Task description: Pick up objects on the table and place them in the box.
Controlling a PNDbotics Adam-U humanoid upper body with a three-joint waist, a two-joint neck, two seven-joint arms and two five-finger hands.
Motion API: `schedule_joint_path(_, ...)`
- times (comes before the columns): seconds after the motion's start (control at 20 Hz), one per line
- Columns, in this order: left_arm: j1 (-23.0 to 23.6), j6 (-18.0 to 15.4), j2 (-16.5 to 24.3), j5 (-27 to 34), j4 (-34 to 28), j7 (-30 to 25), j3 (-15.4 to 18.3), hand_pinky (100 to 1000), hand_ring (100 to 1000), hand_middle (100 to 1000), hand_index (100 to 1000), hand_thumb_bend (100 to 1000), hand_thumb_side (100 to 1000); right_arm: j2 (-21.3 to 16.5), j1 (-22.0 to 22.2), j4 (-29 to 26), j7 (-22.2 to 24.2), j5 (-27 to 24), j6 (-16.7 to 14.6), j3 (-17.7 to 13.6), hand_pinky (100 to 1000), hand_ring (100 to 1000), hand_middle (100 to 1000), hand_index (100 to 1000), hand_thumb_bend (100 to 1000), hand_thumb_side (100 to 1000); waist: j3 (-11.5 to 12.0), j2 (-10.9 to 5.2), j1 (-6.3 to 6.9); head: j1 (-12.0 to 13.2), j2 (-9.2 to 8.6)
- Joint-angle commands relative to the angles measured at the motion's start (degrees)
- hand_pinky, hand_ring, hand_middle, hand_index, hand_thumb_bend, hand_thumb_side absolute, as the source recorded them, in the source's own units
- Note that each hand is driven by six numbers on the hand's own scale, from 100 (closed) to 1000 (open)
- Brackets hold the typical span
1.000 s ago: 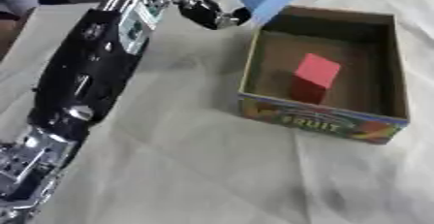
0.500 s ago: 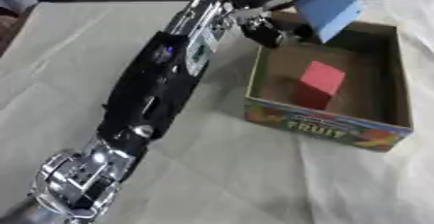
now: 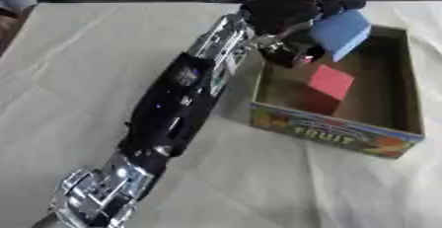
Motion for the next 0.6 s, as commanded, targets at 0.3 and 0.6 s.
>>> schedule_joint_path(0.3,1.27,1.98,-0.84,-8.08,0.71,1.48,-0.29,514,546,1000,595,100,462,-0.38,-0.08,-1.17,-0.02,0.23,-0.28,-0.72,874,745,542,875,473,856,0.20,-1.11,-0.63,-5.70,1.49)
schedule_joint_path(0.6,3.16,4.86,-1.29,-11.66,0.27,-0.20,-0.24,621,746,1000,827,100,684,-0.42,0.31,-1.17,-0.51,0.09,-0.83,-1.05,873,745,542,873,473,854,0.29,-1.45,-1.05,-6.16,2.10)
